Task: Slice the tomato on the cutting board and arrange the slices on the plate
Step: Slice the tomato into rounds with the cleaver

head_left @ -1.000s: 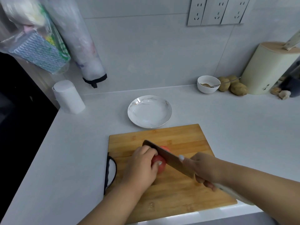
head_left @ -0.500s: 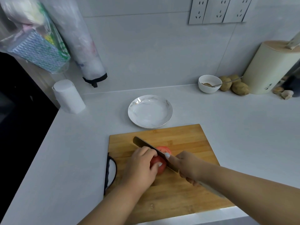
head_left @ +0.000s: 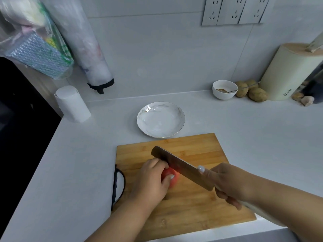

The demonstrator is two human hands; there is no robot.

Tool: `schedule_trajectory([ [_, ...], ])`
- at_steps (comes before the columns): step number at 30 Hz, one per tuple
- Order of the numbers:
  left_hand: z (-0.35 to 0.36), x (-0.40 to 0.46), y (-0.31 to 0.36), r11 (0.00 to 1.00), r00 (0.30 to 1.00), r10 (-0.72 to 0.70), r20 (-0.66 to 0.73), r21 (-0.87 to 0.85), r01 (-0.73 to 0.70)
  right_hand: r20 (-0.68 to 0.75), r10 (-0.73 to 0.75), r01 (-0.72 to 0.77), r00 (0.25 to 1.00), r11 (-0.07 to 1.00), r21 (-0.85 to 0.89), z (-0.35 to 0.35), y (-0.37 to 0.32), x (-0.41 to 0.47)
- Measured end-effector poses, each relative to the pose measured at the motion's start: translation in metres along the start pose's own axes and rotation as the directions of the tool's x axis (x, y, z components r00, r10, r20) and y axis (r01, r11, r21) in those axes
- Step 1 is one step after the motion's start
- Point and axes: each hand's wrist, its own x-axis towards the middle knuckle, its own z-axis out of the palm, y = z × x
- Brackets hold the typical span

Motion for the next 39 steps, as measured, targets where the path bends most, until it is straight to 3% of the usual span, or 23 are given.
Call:
schedule_trajectory([
  [21,0.003,0.001,-0.001,1.000,1.000,0.015,-0.016,-0.010,-0.015,-0.005,-0.005,0.004,1.000,0.999,-0.033,0.018,-0.031,0.030],
  [32,0.005,-0.001,-0.001,1.000,0.999,0.029,-0.034,-0.001,-0.029,0.034,0.117,-0.114,0.993,0.991,-0.074,0.006,0.011,0.015],
  [39,0.005,-0.001,-0.003,1.000,0.999,0.016,-0.031,-0.009,-0.016,-0.004,0.045,-0.045,0.999,0.990,-0.132,0.029,-0.009,0.048],
])
